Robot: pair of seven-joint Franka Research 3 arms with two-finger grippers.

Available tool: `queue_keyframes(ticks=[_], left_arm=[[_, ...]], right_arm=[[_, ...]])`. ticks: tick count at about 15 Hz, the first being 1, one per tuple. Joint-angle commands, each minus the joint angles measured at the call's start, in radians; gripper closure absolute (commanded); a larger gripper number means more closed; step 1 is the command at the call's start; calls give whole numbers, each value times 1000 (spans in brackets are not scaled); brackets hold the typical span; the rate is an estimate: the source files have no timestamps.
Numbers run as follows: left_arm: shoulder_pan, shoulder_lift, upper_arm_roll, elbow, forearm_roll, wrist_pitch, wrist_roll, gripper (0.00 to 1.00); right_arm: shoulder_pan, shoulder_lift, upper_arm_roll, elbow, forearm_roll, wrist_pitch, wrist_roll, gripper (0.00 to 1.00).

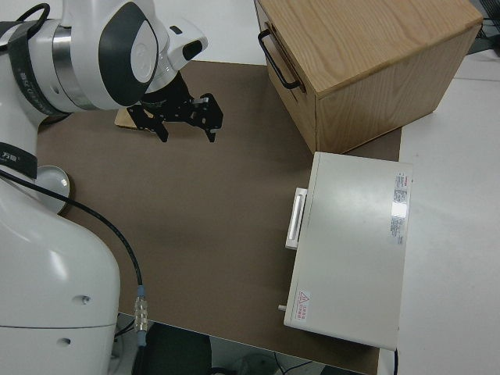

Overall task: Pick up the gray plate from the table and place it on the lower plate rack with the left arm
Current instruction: 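Move the left gripper to the near rim of the gray plate, then close the left gripper on the gray plate's rim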

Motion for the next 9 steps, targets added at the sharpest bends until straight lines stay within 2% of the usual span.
queue_keyframes(ticks=[1,2,3,4,5,6,9], left_arm=[[-20,9,8,-31,-21,52,-13,86],[-25,12,8,-32,-24,52,-21,94],[-32,15,10,-32,-26,56,-32,206],[-34,15,10,-31,-26,59,-44,427],[-35,15,10,-31,-26,57,-59,767],[-35,15,10,-31,-26,56,-61,998],[-37,15,10,-31,-26,54,-62,1000]], right_arm=[[-23,-2,21,7,-5,-11,12,17],[-23,-2,20,7,-6,-11,12,17],[-23,-2,20,7,-6,-11,12,17],[-23,-2,21,7,-6,-11,12,17],[-23,-2,21,7,-5,-11,12,17],[-23,-2,20,7,-6,-11,12,17],[-23,-2,21,7,-6,-11,12,17]])
